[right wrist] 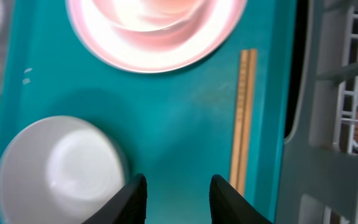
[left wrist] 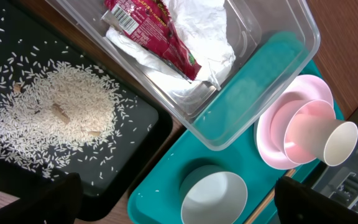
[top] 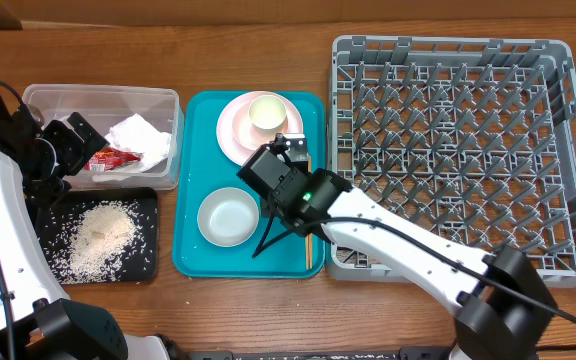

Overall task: Sort waste into correct bins and load items into the dishwasher
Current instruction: 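Reach the right gripper over the teal tray to the chopsticks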

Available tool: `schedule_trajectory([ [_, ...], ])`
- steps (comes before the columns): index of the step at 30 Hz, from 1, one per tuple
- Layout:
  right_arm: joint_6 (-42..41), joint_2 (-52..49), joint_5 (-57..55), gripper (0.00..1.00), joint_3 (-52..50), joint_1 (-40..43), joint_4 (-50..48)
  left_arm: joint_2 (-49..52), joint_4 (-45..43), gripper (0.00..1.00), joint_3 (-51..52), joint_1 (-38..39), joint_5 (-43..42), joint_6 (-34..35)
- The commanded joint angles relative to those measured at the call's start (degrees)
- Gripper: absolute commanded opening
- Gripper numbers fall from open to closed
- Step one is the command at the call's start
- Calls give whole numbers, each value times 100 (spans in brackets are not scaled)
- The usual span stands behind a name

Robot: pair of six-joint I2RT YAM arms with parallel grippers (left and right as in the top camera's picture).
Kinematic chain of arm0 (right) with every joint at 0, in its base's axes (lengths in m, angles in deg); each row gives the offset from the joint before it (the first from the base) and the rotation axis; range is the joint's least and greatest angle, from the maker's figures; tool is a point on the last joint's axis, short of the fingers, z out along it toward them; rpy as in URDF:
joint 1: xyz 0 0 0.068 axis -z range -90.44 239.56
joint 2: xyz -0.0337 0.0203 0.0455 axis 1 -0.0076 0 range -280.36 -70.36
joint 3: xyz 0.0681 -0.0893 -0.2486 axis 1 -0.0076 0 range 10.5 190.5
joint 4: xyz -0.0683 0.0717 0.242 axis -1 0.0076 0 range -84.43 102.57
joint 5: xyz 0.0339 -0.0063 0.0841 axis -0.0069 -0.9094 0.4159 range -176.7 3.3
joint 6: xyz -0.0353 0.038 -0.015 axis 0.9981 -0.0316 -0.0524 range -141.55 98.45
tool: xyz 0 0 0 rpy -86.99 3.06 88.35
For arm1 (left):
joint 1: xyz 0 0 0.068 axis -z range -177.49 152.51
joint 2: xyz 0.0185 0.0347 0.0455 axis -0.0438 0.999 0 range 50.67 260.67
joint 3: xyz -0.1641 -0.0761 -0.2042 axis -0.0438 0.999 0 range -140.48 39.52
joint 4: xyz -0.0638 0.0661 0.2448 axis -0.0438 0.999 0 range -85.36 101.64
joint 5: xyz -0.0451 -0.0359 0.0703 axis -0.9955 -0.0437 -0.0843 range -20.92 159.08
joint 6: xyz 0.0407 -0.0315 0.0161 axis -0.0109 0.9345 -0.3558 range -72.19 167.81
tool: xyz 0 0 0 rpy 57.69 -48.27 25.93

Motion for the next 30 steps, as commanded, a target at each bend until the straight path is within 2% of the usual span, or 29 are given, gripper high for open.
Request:
schedule_trajectory([
  [1, -219, -372, -278, 35, 13, 155, -96, -48, -22, 100, -127, -20, -9, 61],
  [14, -221, -1167, -249, 36, 11, 535, -352, -48, -22, 100, -127, -20, -9, 61],
  [16, -221, -1248, -118, 41, 11, 557, -442, -48, -24, 100, -127, -20, -9, 61],
  [25, -247, -1478, 140, 41, 11, 599, -588, -48, -22, 100, -127, -20, -9, 61],
  [30, -372, -1537, 136, 47, 11, 599, -636, -48, -22, 100, -127, -20, -9, 61],
])
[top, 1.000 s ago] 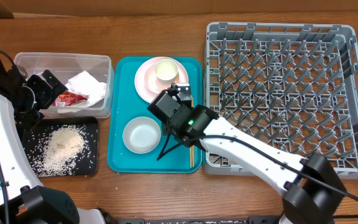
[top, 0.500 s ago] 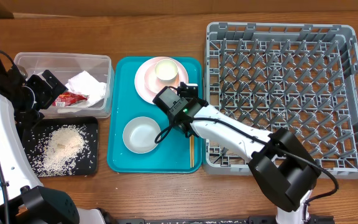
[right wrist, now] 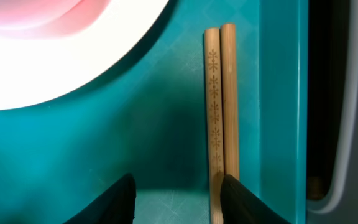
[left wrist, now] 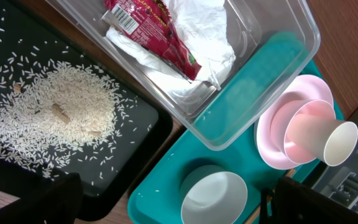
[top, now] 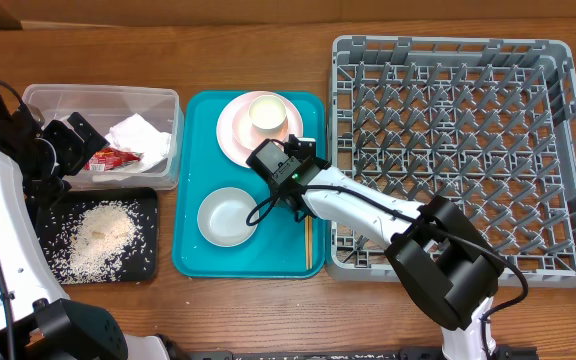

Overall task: Sort waste into correct bins and load items into the dishwasher
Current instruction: 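Reach the right gripper over the teal tray to the chopsticks, then grasp the wooden chopsticks with the right gripper and lift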

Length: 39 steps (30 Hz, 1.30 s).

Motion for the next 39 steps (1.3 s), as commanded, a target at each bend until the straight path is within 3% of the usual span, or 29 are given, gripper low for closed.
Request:
schedule_trajectory([
  [1, -136, -133, -4, 47, 11, 50, -63, -48, -22, 100, -127, -20, -9, 61],
  [12, -105, -120, -9, 56, 28, 136, -57, -48, -22, 100, -127, -20, -9, 61],
  [19, -109, -120, 629, 54, 28, 136, 48, -48, -22, 100, -127, -20, -9, 61],
  [24, -107, -122, 710, 45, 26, 136, 74, -48, -22, 100, -127, -20, -9, 61],
  [28, -90, -138, 555, 45, 22, 136, 70, -48, -22, 100, -127, -20, -9, 61],
  [39, -90, -195, 535, 13, 22, 146, 94, -44, -24, 100, -125, -20, 17, 61],
])
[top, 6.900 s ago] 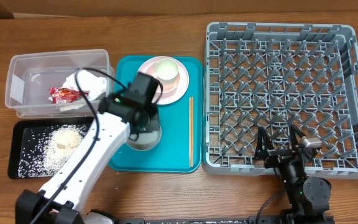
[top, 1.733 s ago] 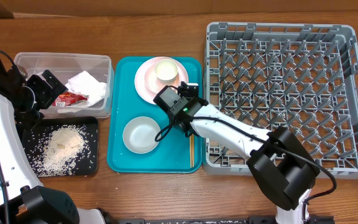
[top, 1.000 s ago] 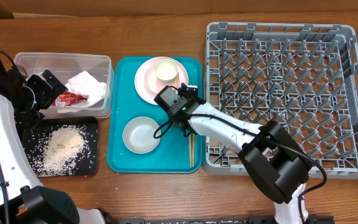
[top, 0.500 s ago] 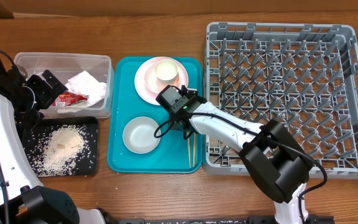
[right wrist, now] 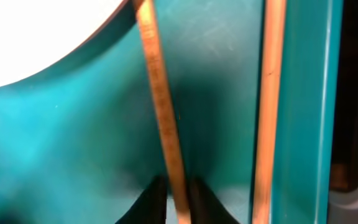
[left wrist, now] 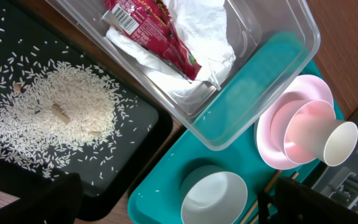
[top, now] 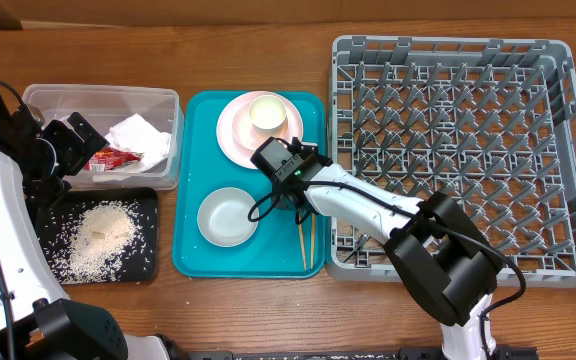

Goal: Sort waste into correct bins and load items into the dishwasher

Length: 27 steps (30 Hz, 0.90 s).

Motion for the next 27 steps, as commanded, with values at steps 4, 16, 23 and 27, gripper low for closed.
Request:
schedule_trajectory([
  [4, 17, -107, -26, 4, 24, 28, -15, -44, -22, 100, -125, -20, 20, 61],
  [16, 313, 695, 181, 4, 887, 101, 981, -44, -24, 100, -125, -20, 39, 61],
  [23, 1853, 2076, -125, 4, 1266, 669, 1781, -44, -24, 100, -125, -20, 42, 61],
  [27, 2251, 2076, -114, 4, 1248, 1117, 1906, -44, -24, 100, -125, -20, 42, 61],
])
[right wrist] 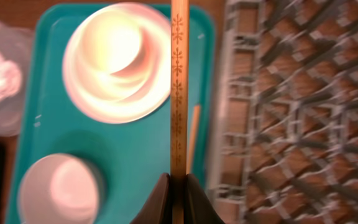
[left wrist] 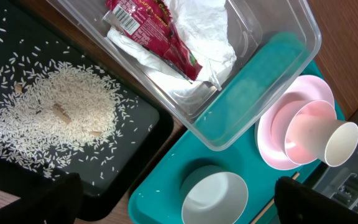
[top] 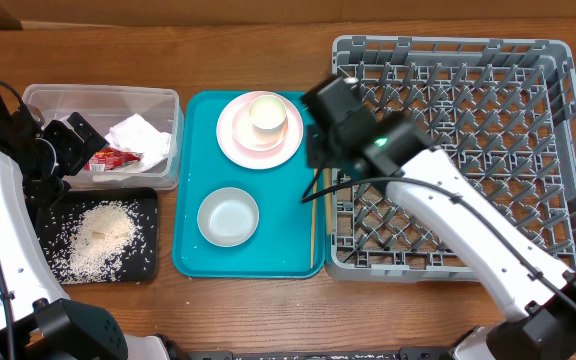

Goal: Sort waste into correct bins and load items into the dishwasher

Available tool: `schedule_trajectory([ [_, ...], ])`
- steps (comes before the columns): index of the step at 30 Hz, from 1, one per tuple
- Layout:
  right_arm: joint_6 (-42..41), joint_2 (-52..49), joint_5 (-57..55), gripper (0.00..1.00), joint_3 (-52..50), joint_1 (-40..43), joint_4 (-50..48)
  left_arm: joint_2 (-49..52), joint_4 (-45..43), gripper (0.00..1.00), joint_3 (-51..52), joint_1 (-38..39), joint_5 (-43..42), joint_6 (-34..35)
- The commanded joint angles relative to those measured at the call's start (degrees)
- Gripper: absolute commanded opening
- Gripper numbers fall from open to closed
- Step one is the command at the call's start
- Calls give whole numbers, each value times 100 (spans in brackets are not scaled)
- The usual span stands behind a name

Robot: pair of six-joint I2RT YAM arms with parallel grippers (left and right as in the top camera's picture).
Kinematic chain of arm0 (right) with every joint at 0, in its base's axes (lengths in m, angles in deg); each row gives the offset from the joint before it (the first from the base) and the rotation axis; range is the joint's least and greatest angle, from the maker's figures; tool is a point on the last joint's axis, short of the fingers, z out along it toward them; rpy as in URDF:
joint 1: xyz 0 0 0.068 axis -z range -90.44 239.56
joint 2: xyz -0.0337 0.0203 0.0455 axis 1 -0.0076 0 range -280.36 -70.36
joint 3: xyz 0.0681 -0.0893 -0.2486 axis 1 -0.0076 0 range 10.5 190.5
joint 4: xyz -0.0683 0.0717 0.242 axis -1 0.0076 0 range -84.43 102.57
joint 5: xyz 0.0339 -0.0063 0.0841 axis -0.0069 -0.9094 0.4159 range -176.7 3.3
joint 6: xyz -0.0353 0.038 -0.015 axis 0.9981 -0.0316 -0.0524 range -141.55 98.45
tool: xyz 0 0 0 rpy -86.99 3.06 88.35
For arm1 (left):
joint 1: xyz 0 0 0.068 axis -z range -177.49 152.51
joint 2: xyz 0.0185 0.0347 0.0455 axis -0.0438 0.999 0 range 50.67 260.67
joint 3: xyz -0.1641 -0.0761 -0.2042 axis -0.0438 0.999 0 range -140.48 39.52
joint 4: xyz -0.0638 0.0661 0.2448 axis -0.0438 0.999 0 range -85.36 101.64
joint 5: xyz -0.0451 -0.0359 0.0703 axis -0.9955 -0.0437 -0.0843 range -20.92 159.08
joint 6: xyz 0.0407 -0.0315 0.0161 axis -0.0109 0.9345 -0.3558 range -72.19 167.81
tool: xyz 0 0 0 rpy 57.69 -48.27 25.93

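My right gripper [right wrist: 179, 186] is shut on one wooden chopstick [right wrist: 179, 87], which stands straight up out of the jaws. It hangs above the right side of the teal tray [top: 193, 150], next to the grey dish rack [top: 558, 150]. In the overhead view the right gripper [top: 318, 150] is at the rack's left wall. A second chopstick [top: 312, 240] lies along the tray's right edge. The tray also carries a white bowl [top: 228, 216] and a pink plate [top: 238, 135] with a pink bowl and cup. My left gripper [left wrist: 179, 208] is open and holds nothing.
A clear bin [top: 68, 100] with a red wrapper and white tissue sits at the far left. In front of it is a black tray [top: 143, 260] strewn with rice. The left arm stands along the table's left side.
My right gripper was low on the tray, shut on one chopstick. Now it is raised with that chopstick, by the rack's left wall. The other chopstick stays on the tray. The left arm has not moved.
My right gripper was open over the tray, left of the paired chopsticks. Then it was open close above them. Then it was shut on one, with the pair spread apart. Now it holds that chopstick in the air by the rack.
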Motion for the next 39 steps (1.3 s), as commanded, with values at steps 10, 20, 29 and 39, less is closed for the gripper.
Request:
schedule_trajectory([
  [10, 527, -345, -9, 4, -295, 743, -223, -44, -24, 100, -125, -20, 22, 61],
  [20, 490, -986, 96, 4, -297, 741, -472, -44, -24, 100, -125, -20, 22, 61],
  [29, 507, -997, -269, 4, -297, 754, -492, -44, -24, 100, -125, -20, 22, 61],
  [39, 483, -1005, -52, 23, -299, 754, -483, -44, -24, 100, -125, -20, 22, 61],
])
